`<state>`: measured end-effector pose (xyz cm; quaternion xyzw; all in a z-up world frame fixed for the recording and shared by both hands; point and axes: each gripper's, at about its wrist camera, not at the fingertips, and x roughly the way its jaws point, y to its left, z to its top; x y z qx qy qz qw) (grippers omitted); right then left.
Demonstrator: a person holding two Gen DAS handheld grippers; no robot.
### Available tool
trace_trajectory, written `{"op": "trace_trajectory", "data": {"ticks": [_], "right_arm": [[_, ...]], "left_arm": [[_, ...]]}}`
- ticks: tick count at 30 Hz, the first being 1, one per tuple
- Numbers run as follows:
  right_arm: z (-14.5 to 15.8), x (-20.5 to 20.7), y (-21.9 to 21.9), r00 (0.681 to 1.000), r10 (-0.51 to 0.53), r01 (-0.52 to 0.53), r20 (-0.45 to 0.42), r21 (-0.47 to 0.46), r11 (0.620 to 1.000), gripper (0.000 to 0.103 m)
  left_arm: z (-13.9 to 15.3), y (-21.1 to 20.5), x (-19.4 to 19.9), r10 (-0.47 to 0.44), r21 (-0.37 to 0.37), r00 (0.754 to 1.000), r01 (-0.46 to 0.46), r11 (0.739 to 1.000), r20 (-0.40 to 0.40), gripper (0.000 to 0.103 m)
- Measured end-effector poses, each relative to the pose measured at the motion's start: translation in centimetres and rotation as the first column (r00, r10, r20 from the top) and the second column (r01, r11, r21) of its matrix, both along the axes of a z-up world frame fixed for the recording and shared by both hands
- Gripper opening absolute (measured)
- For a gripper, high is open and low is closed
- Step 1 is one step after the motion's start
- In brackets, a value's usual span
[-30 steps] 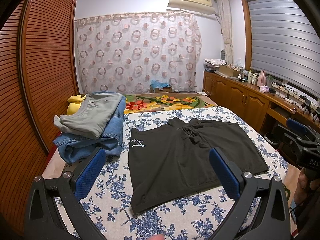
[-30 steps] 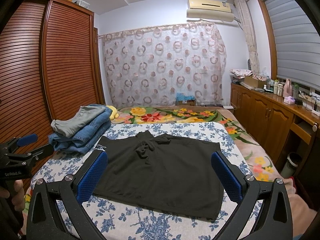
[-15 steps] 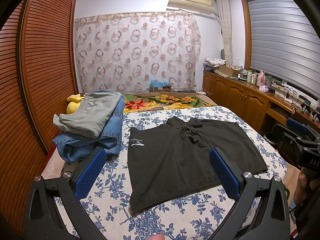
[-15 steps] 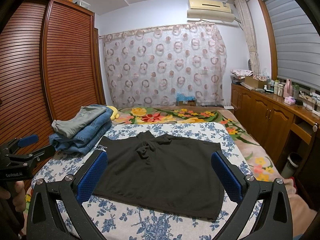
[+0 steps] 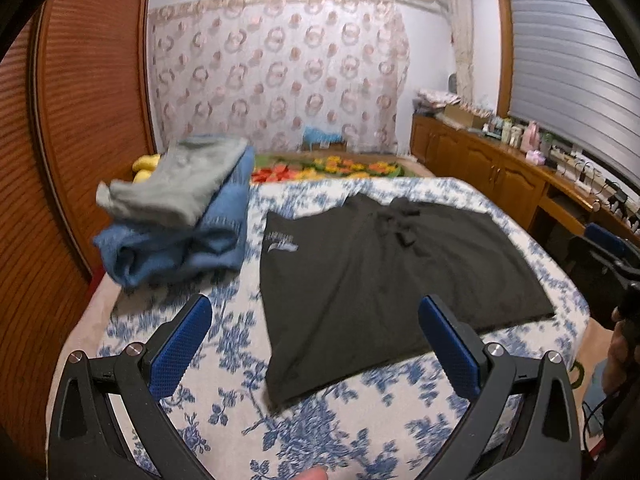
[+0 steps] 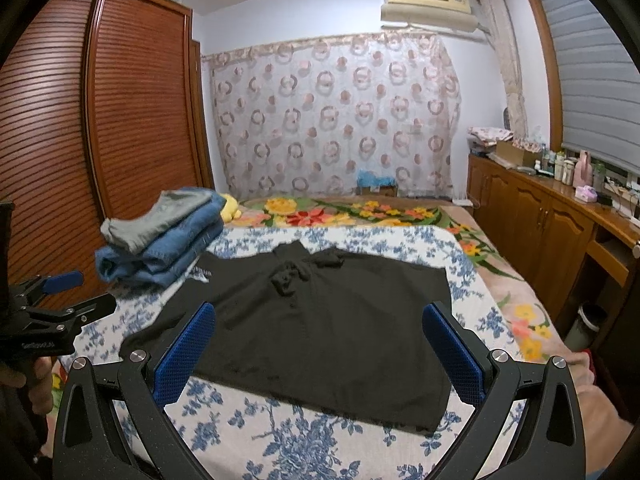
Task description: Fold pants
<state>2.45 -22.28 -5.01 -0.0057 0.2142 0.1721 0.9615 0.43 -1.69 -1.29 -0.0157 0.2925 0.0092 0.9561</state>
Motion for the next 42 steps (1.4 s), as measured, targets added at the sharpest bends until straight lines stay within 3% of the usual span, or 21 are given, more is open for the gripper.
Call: {"op": "trace_trajectory", "data": {"ticks": [3,13,21,31,39,42], "right_arm": [[-0.6,0.5,-0.2,1.000,0.002,-0.002,-0.024,-0.011,1.000,0.103],[-1.1,1.3,0.1,0.996,0.013,-0.017,-0.089,-0.046,0.999,0.101],[-1.8,1.4,-0.5,0.986,0.038,-0.047,-0.164,-0.048,0.998,0.090],[-2.2,1.5,-1.3,0.974,0.057,-0.072,-0.221,-0.061,0.996,0.074],[-1.9,0.9,-1.8,0.973,0.053,-0.072,-0.226,-0.073,0.995,0.074],[-1.8,0.7,-1.9,0.973,0.057,-0.076,-0.222,-0.077,0.994,0.074]], "left_arm": [[-2.0,1.4,0.7,0.012,-0.008,1.000,-0.013,1.000,-0.026,0.103],[-4.7,3.9,1.2,0.021,-0.025,0.997,-0.023,0.999,-0.075,0.103],[-6.9,6.1,1.2,0.016,-0.060,0.992,-0.023,0.998,-0.125,0.097],[-8.9,6.3,0.6,-0.062,-0.151,0.981,0.034,0.988,-0.183,0.057],[-9.2,5.9,0.4,-0.093,-0.185,0.980,0.060,0.981,-0.177,0.041],[-9.3,6.1,0.5,-0.104,-0.203,0.979,0.067,0.977,-0.175,0.025]]}}
